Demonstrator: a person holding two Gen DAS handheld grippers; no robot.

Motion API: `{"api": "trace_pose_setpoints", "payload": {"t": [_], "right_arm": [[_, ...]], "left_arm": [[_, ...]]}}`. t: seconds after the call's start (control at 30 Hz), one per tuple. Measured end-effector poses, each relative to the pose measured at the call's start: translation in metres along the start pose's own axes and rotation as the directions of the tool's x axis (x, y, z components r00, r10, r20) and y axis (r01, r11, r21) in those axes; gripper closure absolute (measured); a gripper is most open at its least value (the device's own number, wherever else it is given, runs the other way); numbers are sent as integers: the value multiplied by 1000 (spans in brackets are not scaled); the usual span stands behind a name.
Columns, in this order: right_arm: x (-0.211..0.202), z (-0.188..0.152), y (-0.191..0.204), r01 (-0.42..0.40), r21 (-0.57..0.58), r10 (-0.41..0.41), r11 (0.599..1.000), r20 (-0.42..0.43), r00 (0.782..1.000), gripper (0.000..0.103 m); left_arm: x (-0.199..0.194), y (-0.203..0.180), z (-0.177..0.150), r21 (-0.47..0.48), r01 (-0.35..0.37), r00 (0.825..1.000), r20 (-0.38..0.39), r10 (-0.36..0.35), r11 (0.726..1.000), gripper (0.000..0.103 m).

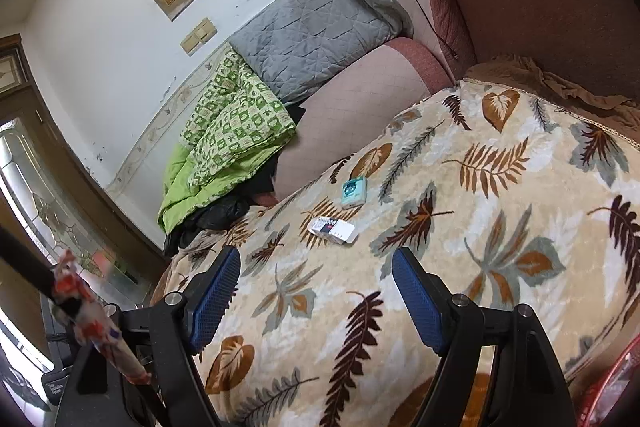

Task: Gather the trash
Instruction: 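Move both open tools back over the white box and teal box, then grasp the white medicine box with the left tool while the right tool grasps the teal box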

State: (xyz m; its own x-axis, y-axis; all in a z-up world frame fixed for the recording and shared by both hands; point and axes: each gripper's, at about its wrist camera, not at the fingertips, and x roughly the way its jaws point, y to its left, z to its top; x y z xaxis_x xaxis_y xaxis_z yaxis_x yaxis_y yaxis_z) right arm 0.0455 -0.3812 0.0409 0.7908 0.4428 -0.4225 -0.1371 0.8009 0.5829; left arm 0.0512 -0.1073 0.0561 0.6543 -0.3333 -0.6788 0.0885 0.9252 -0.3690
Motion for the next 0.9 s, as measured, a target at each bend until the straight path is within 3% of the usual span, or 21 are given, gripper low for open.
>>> {"api": "trace_pose_setpoints", "payload": {"t": [0.43, 0.67, 0.9], "right_arm": [[63, 48, -19, -44, 34, 44, 998, 1, 999, 21], [125, 77, -41, -57, 61, 61, 996, -58, 996, 21], [175, 84, -82, -41, 113, 51, 993, -92, 994, 20]], "left_arm": [[66, 15, 61, -53, -36, 997, -71, 32, 998, 43], [171, 37, 109, -139, -138, 978, -175, 113, 981, 42], [253, 60, 109, -212, -241, 949, -256, 184, 947, 42]]}}
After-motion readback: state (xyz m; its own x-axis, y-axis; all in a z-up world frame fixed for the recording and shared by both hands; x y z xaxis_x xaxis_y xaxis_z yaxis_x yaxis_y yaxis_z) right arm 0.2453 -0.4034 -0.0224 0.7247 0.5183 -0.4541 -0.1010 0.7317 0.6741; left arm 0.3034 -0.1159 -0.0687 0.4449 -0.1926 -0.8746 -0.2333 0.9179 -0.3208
